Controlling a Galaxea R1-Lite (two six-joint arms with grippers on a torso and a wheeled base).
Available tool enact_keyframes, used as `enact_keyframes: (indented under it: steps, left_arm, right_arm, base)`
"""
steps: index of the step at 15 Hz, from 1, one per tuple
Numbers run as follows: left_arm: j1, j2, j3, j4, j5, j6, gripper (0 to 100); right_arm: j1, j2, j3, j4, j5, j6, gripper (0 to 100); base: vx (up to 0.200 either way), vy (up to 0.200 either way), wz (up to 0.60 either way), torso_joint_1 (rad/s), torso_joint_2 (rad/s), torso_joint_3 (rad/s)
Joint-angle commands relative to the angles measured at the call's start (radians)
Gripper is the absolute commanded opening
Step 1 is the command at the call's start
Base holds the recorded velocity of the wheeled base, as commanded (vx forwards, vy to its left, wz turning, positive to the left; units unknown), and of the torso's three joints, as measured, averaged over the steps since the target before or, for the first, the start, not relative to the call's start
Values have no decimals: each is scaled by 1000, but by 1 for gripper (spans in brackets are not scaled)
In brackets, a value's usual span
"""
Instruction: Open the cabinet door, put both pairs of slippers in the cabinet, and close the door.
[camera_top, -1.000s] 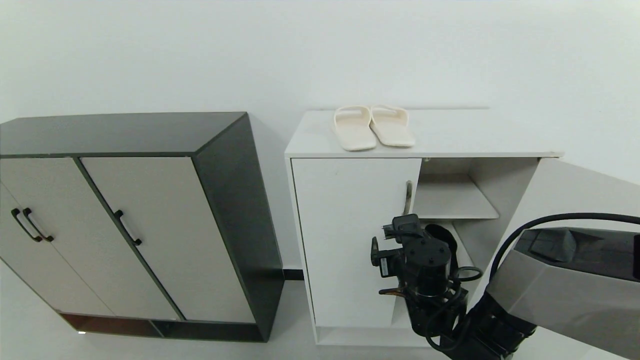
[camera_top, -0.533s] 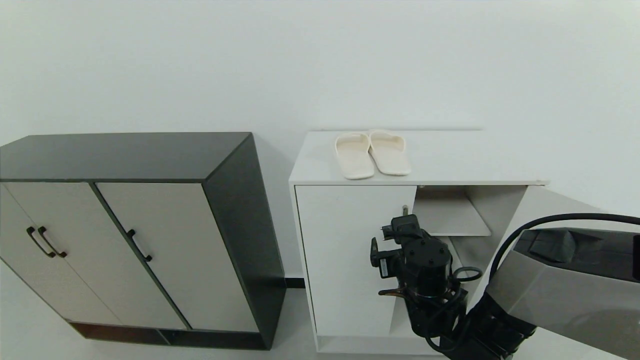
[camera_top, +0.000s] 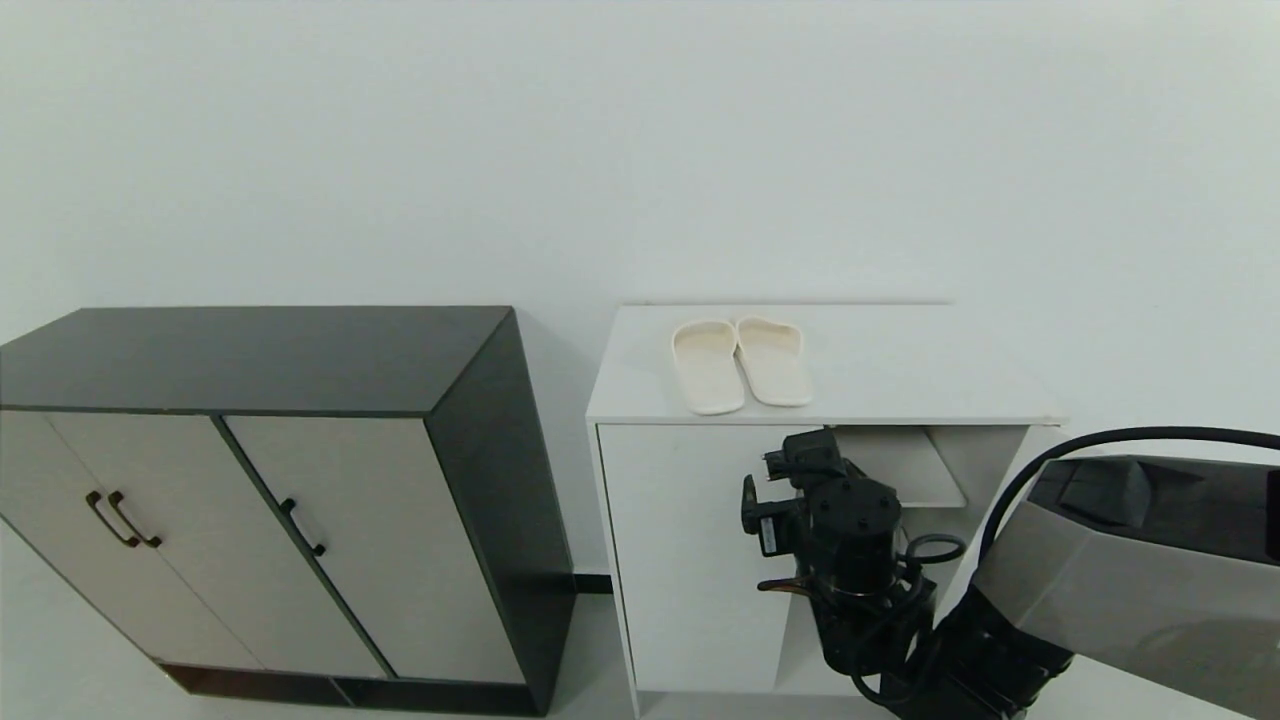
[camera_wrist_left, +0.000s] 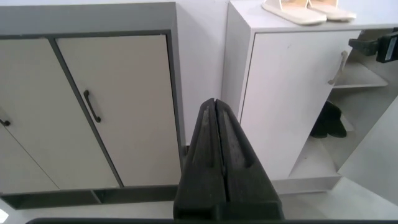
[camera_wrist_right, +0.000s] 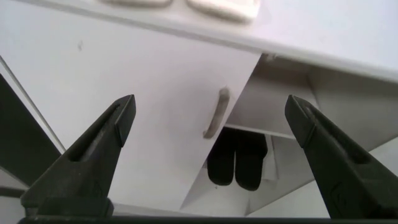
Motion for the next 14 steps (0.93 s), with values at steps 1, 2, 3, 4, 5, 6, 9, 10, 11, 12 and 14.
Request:
enact_keyframes:
  steps: [1, 2, 3, 4, 5, 6, 9, 10, 11, 12, 14]
  left_arm:
    - [0, 0, 0, 0, 0, -1, 0]
    - [0, 0, 0, 0, 0, -1, 0]
    - [0, 0, 0, 0, 0, 1, 0]
    - [0, 0, 0, 0, 0, 1, 0]
    - [0, 0, 0, 0, 0, -1, 0]
    - [0, 0, 0, 0, 0, 1, 0]
    - [0, 0, 0, 0, 0, -1, 0]
    - [0, 0, 0, 0, 0, -1, 0]
    - [0, 0, 0, 0, 0, 1, 0]
    - [0, 0, 0, 0, 0, 1, 0]
    - [0, 0, 0, 0, 0, 1, 0]
  right_arm:
    - [1, 0, 1, -3, 1, 0, 100]
    - [1, 0, 1, -10, 3, 0, 100]
    - [-1, 2, -2, -23, 4, -1, 100]
    - [-2, 2, -3, -24, 4, -1, 100]
    - [-2, 2, 0, -26, 6, -1, 100]
    - [-6, 2, 0, -29, 9, -1, 100]
    - [-12, 0, 0, -79, 41, -34, 100]
    - [-19, 0, -8, -99, 41, -69, 100]
    - [-21, -7, -28, -90, 40, -83, 100]
    - [-21, -33, -57, -50, 38, -84, 100]
    - [-19, -116, -83, 112, 40, -77, 100]
  base:
    - [0, 0, 0, 227, -535, -290]
    - [0, 0, 0, 212, -461, -251]
    - [0, 0, 0, 193, -417, -227]
    - [0, 0, 0, 178, -398, -217]
    - [0, 0, 0, 168, -393, -212]
    - [0, 0, 0, 110, -261, -124]
    - [0, 0, 0, 12, -25, -14]
    - [0, 0, 0, 0, 0, 0]
    - [0, 0, 0, 0, 0, 0]
    - [0, 0, 0, 0, 0, 0]
    - [0, 0, 0, 0, 0, 0]
